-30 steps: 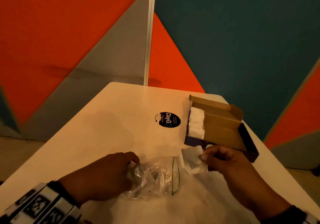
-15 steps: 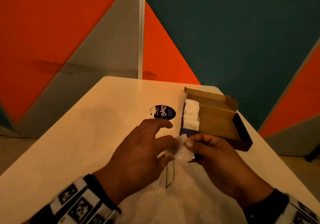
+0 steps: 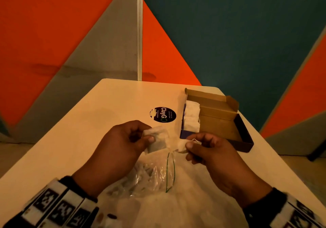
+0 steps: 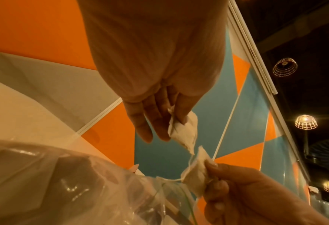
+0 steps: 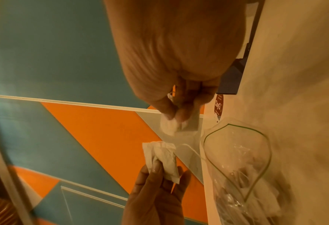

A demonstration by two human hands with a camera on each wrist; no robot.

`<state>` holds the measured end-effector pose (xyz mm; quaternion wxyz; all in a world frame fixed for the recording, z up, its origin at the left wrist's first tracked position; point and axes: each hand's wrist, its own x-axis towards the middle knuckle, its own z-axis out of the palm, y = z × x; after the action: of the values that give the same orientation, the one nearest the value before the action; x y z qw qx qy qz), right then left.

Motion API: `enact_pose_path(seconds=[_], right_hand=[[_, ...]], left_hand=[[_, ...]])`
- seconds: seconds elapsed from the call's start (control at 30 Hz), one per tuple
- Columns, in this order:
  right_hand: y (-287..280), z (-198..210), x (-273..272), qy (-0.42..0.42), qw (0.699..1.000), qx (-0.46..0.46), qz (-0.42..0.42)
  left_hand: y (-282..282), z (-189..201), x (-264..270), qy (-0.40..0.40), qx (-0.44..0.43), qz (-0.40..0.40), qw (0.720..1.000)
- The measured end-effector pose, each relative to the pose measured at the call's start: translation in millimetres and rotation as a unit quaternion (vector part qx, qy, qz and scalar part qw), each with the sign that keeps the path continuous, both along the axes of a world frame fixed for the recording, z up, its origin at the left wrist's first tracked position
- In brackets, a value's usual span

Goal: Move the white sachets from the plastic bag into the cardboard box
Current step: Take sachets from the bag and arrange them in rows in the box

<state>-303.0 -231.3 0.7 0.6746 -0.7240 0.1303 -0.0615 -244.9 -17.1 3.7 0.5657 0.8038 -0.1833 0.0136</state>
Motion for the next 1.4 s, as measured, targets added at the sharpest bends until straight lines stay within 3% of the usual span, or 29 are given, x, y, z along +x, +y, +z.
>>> enact_pose_path(seconds=[0.2, 0.4, 0.57, 0.63, 0.73, 0.83, 1.0, 1.13, 1.23, 1.33, 1.4], right_hand=[[4.0, 4.7, 0.9, -0.004, 0.998, -0.051, -0.019], [16.4, 7.7, -2.0, -0.024, 0.997, -0.073, 0.033], [19.8, 12.5, -4.9, -0.037, 0.989, -0.126, 0.071], [14.9, 13.7, -5.5, -0.046, 0.971, -0.213, 0.095], [6.9, 17.3, -5.7, -0.042, 0.918, -0.374, 0.125], [-5.0, 20.8, -1.9, -0.034, 0.888, -0.443, 0.119], [-37.7, 24.6, 11.3, -0.006, 0.904, -0.418, 0.09], [-51.4, 27.0, 23.1, 0.023, 0.904, -0.415, 0.1], [-42.6, 34.3, 22.0, -0.004, 0.899, -0.425, 0.111], [-15.6, 42.8, 11.8, -0.055, 0.923, -0.345, 0.162], [3.3, 42.5, 6.9, -0.065, 0.921, -0.318, 0.216]], left_hand=[[6.3, 5.7, -5.3, -0.003, 0.045, -0.068, 0.997], [-4.7, 8.5, -7.7, 0.003, 0.055, -0.171, 0.984], [-7.7, 12.8, -5.0, -0.003, 0.09, -0.131, 0.987], [-1.9, 17.7, -2.7, -0.04, 0.141, -0.125, 0.981], [8.1, 26.1, 0.3, -0.081, 0.207, -0.138, 0.965], [18.3, 34.6, 2.6, -0.106, 0.248, -0.151, 0.951], [34.0, 43.7, 8.1, -0.122, 0.271, -0.145, 0.944], [37.3, 41.6, 9.8, -0.073, 0.22, -0.139, 0.963], [34.4, 37.6, 7.1, -0.042, 0.175, -0.146, 0.973], [27.4, 34.2, 4.3, -0.028, 0.165, -0.161, 0.973], [22.7, 34.6, 3.5, -0.028, 0.168, -0.17, 0.971]])
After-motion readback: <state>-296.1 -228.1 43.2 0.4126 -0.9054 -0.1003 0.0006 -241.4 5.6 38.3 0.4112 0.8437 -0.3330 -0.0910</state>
